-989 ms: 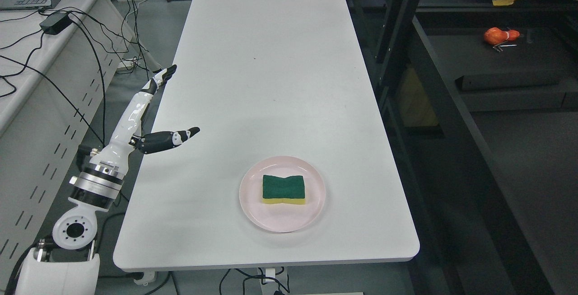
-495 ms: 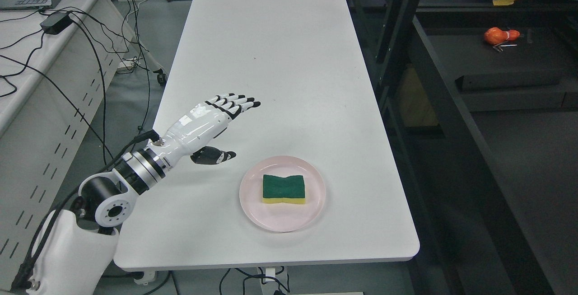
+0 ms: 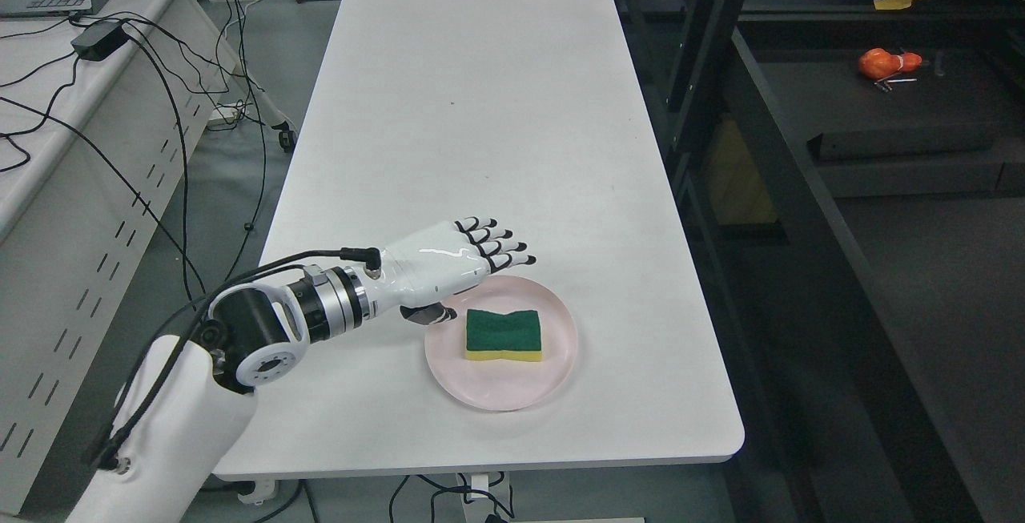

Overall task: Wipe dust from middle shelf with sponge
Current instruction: 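Lower the left hand onto the green-and-yellow sponge and close fingers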

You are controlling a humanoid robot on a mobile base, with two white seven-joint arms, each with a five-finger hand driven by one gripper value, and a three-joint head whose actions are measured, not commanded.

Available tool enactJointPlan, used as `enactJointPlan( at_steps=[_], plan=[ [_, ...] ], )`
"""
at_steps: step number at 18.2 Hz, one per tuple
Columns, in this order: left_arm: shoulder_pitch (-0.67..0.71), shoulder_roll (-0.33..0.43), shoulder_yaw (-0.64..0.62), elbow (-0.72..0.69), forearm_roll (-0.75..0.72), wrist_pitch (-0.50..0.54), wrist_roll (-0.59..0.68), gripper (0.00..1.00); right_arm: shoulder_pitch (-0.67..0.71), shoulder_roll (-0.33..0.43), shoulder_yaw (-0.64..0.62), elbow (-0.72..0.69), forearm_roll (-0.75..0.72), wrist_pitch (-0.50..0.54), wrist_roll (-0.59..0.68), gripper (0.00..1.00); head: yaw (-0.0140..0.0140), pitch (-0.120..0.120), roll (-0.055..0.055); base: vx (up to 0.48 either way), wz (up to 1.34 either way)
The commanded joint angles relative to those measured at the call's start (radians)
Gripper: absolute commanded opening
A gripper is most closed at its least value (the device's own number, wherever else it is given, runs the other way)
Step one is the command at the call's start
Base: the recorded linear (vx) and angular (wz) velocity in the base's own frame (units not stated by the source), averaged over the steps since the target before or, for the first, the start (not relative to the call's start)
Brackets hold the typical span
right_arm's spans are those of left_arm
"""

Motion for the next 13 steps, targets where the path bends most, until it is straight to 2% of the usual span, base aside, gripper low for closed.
enactJointPlan(
  at_steps=[1,7,9,11,13],
  plan=[
    [-0.036,-0.003,-0.237,0.013,-0.045,-0.002,-0.038,0.96,0.000,-0.017,0.000,-0.017,0.000,0.001,0.000,1.00,0.0000,0.000,0.000,0.000,0.00],
    [-0.022,-0.004,-0.238,0.016,-0.074,0.010,-0.056,0.96,0.000,-0.017,0.000,-0.017,0.000,0.001,0.000,1.00,0.0000,0.000,0.000,0.000,0.00],
    [-0.021,-0.004,-0.224,0.016,-0.074,0.010,-0.056,0.92,0.000,-0.017,0.000,-0.017,0.000,0.001,0.000,1.00,0.0000,0.000,0.000,0.000,0.00],
    [-0.006,-0.004,-0.185,0.016,-0.067,0.009,-0.056,0.80,0.000,-0.017,0.000,-0.017,0.000,0.001,0.000,1.00,0.0000,0.000,0.000,0.000,0.00],
    [0.020,-0.022,-0.116,0.015,-0.061,-0.003,-0.056,0.63,0.000,-0.017,0.000,-0.017,0.000,0.001,0.000,1.00,0.0000,0.000,0.000,0.000,0.00]
  ],
)
